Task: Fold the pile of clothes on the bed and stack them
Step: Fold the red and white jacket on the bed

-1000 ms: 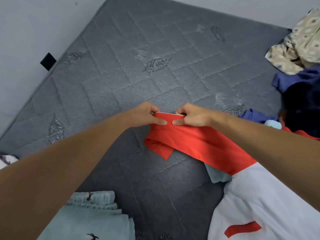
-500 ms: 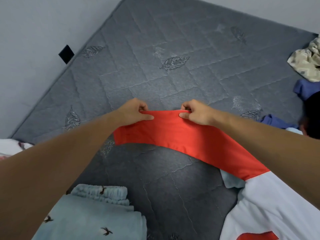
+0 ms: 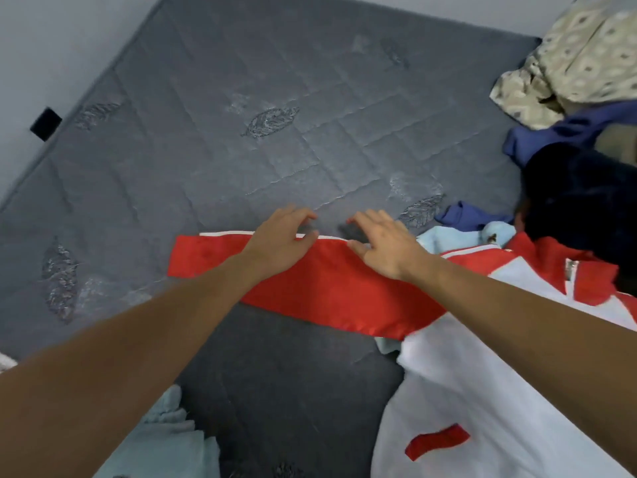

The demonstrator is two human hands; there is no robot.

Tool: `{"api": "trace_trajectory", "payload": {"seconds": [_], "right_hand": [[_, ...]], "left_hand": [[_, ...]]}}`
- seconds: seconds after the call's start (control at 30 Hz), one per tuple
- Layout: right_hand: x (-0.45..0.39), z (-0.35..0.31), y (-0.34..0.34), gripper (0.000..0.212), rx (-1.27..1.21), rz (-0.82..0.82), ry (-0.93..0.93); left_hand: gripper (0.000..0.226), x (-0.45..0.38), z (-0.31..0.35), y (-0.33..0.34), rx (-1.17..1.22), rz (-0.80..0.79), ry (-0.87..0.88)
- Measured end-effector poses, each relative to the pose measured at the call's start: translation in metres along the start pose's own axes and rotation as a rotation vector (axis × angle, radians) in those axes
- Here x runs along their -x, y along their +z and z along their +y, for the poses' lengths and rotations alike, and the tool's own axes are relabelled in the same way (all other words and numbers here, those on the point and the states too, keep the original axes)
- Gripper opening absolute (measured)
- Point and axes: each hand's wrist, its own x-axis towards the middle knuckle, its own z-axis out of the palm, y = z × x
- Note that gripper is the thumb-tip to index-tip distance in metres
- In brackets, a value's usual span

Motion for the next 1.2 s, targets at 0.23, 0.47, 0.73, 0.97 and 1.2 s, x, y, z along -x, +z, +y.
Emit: {"api": "trace_trajectory", "payload": {"seconds": [0.23,0.47,0.73,0.97,1.2], "right_hand": [[0.112,0.138,-0.033,0.046,-0.004,0.184,0.045],[0.219,0.276,-0.049,0.056,0.006,0.202,0.213],[0.253,0.349,-0.046,0.067,-0.552,0.177,0.571],[0.249,0.354,-0.047,0.020,-0.744,0.237,0.573],[0.251,0.353,-0.061,0.025,-0.871,0.140,0.621]], "left_hand": [[0.033,-0.049,0.181,0.107,0.084,-0.127,0.245],[0.041,-0.074,0.307,0.199,-0.009,-0.242,0.179],[0.054,-0.110,0.331,0.228,-0.254,-0.250,-0.130],[0.059,-0.107,0.302,0.201,0.002,-0.361,-0.335],[0.037,-0.099,0.289,0.179,0.355,-0.344,-0.197]]}}
